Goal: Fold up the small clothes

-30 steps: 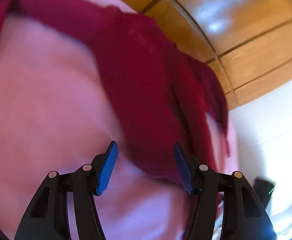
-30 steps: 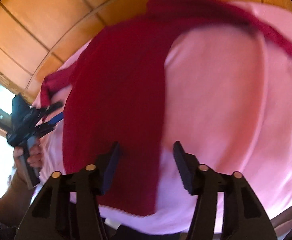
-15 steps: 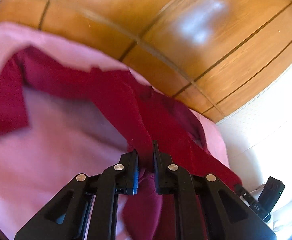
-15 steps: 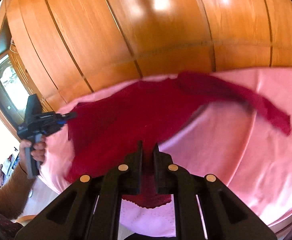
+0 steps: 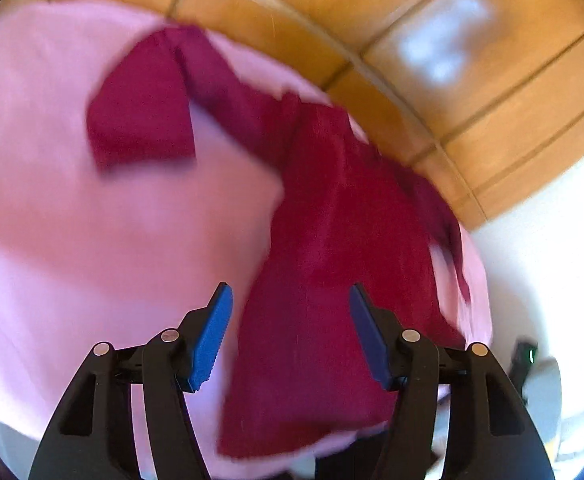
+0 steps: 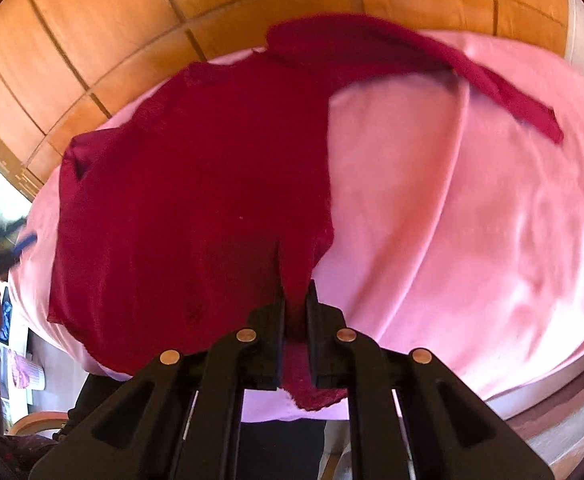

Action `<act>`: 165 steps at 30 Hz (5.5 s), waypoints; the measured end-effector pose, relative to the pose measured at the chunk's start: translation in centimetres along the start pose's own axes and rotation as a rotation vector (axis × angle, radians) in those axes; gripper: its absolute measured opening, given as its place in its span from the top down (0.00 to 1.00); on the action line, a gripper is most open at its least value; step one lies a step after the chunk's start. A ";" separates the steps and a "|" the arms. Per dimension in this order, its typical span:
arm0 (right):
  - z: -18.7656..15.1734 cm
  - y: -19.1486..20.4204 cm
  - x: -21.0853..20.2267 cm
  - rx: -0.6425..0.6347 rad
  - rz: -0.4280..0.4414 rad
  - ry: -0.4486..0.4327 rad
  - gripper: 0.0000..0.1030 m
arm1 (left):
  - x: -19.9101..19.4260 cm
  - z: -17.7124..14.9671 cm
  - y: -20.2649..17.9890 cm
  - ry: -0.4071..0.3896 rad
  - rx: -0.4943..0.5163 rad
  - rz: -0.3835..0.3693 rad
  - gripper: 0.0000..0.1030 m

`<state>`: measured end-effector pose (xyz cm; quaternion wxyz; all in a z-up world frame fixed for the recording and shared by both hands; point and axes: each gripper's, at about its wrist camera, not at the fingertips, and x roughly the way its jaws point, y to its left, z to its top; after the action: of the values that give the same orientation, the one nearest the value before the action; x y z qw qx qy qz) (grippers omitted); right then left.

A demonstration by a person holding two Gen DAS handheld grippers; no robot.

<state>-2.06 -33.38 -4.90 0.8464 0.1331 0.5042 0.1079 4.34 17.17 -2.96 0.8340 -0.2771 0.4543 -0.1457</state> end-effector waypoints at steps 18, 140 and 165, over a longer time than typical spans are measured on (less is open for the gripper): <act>-2.4 -0.4 -2.1 -0.093 -0.072 0.064 0.93 | 0.9 -8.3 -1.6 0.187 0.173 0.132 0.98; 24.5 -26.2 -4.8 0.357 -0.647 -0.166 0.85 | 16.6 2.4 -9.3 -0.096 0.305 0.305 0.15; 18.6 -27.0 -0.5 0.581 -0.354 -0.337 0.95 | 17.2 2.3 -9.6 -0.091 0.341 0.341 0.11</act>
<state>15.43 -61.08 -5.06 0.8500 0.2943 0.3827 -0.2109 15.67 1.69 -7.87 0.9008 -0.0579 0.4254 -0.0647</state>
